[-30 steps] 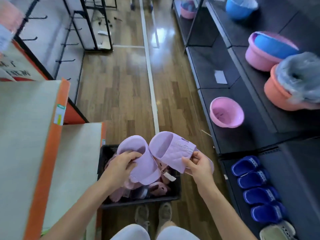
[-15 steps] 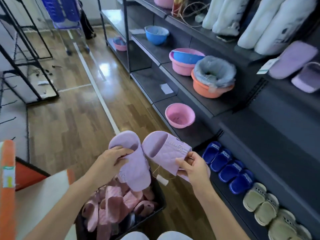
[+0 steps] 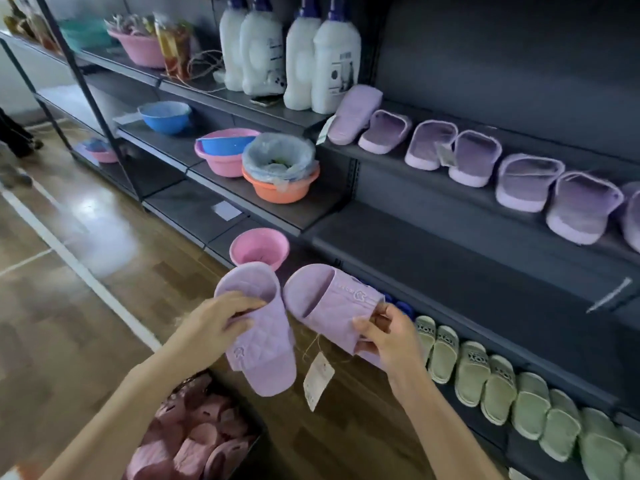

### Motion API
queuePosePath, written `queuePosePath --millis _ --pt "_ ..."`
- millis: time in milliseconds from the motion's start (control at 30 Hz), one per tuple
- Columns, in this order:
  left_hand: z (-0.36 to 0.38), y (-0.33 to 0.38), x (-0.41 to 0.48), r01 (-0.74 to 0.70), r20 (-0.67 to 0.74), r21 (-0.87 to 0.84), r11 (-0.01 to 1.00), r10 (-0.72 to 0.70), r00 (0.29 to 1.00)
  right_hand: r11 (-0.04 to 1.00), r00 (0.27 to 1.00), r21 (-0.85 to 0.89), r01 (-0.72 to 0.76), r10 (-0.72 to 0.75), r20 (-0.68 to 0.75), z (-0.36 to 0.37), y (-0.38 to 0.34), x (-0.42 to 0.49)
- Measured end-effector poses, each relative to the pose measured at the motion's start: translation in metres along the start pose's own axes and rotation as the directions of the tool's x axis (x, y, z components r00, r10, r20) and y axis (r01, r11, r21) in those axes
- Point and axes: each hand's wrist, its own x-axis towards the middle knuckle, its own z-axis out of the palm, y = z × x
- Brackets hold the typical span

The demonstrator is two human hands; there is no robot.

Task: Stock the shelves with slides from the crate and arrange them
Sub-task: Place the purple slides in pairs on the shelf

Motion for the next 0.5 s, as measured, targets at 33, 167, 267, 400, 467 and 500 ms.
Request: queuePosePath --millis 33,167,267,400,467,500 --pt "0.009 0.013 0.005 -0.024 0.006 -0.011 1.0 0.024 1.0 1.0 1.0 0.024 0.004 -0.003 -0.022 -0.017 0.003 -0.003" --pt "0.053 0.077 0.026 -0.119 -0.027 -0.076 0.99 0.117 0.993 0.997 0.986 0.083 -0.005 0.019 -0.164 -0.093 0.017 -0.02" --pt "0.09 0.128 0.039 -0.195 0.017 -0.196 0.961 0.202 0.979 0.989 0.967 0.14 0.037 0.0 -0.254 -0.152 0.03 -0.04" --pt "0.137 0.19 0.058 -0.309 0.052 -0.247 0.918 0.331 0.942 0.976 0.924 0.201 0.088 -0.005 -0.382 -0.219 0.045 -0.072" --pt "0.158 0.218 0.067 -0.358 0.078 -0.255 0.898 0.388 0.918 0.971 0.869 0.221 0.097 0.026 -0.494 -0.25 0.055 -0.088" --pt "0.168 0.233 0.071 -0.385 0.104 -0.252 0.888 0.42 0.902 0.966 0.843 0.236 0.108 0.036 -0.536 -0.264 0.06 -0.097"
